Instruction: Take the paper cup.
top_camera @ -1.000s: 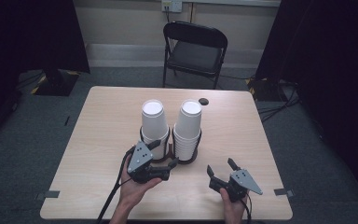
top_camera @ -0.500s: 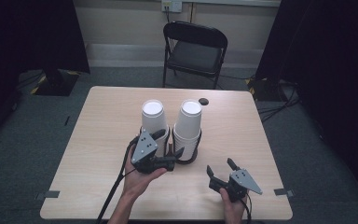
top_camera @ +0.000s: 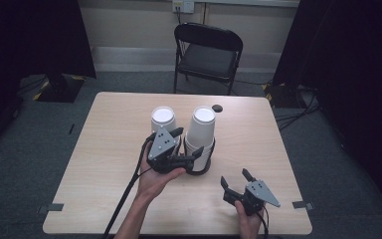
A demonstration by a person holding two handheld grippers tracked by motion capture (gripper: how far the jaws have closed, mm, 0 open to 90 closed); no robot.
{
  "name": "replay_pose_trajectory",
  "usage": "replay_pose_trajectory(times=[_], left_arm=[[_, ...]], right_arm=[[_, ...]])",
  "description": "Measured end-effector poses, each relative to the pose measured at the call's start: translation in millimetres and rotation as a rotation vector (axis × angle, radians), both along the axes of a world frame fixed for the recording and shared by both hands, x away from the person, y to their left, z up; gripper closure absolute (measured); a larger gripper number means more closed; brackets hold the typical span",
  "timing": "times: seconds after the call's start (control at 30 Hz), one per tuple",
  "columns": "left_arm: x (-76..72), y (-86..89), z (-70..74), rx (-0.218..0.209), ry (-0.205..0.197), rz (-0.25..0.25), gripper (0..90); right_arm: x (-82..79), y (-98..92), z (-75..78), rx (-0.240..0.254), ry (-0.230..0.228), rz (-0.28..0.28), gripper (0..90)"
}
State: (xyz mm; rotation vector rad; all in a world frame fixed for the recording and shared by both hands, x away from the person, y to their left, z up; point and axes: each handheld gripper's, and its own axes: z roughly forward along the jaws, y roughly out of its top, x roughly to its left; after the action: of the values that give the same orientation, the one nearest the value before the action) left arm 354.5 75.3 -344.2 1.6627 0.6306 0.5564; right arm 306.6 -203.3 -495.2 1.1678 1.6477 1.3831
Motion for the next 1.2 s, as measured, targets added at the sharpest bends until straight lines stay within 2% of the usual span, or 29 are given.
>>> replay_pose_trajectory(times=[0.17, 0.27, 0.37, 0.57, 0.73, 0.87, 0.97, 1.03, 1.2], left_arm=[[4.7, -3.9, 5.5, 0.004, 0.003, 0.006, 16.5], [7.1, -6.1, 9.2, 0.005, -0.013, 0.004, 18.1], [13.0, -11.1, 12.4, 0.028, -0.016, 0.016, 17.1], [23.5, -15.8, 14.2, 0.049, -0.008, 0.035, 16.0], [26.6, -18.3, 18.2, 0.06, -0.012, 0.038, 15.8], [33.2, -20.7, 20.7, 0.069, 0.003, 0.054, 16.0], [36.8, -20.5, 23.6, 0.067, 0.012, 0.057, 16.0], [37.2, -20.9, 24.9, 0.068, 0.002, 0.057, 16.0], [44.4, -24.4, 23.8, 0.073, 0.021, 0.052, 15.6]], right_arm=[[0.4, 0.1, 0.0, -0.001, 0.0, 0.003, 15.6], [0.3, 0.0, 0.0, 0.0, 0.001, 0.003, 15.7], [0.3, -0.2, -0.1, 0.002, 0.0, -0.001, 15.9], [0.4, -0.4, -0.1, 0.003, -0.001, 0.001, 15.9], [0.3, -0.3, -0.1, 0.002, -0.001, 0.003, 16.0], [0.0, -0.3, -0.2, 0.001, -0.006, 0.002, 15.9], [-0.2, -0.8, -0.2, 0.007, -0.005, 0.001, 15.9], [-0.2, -0.8, -0.2, 0.007, -0.005, 0.002, 15.9], [-0.2, -0.8, -0.2, 0.007, -0.005, -0.002, 15.3]])
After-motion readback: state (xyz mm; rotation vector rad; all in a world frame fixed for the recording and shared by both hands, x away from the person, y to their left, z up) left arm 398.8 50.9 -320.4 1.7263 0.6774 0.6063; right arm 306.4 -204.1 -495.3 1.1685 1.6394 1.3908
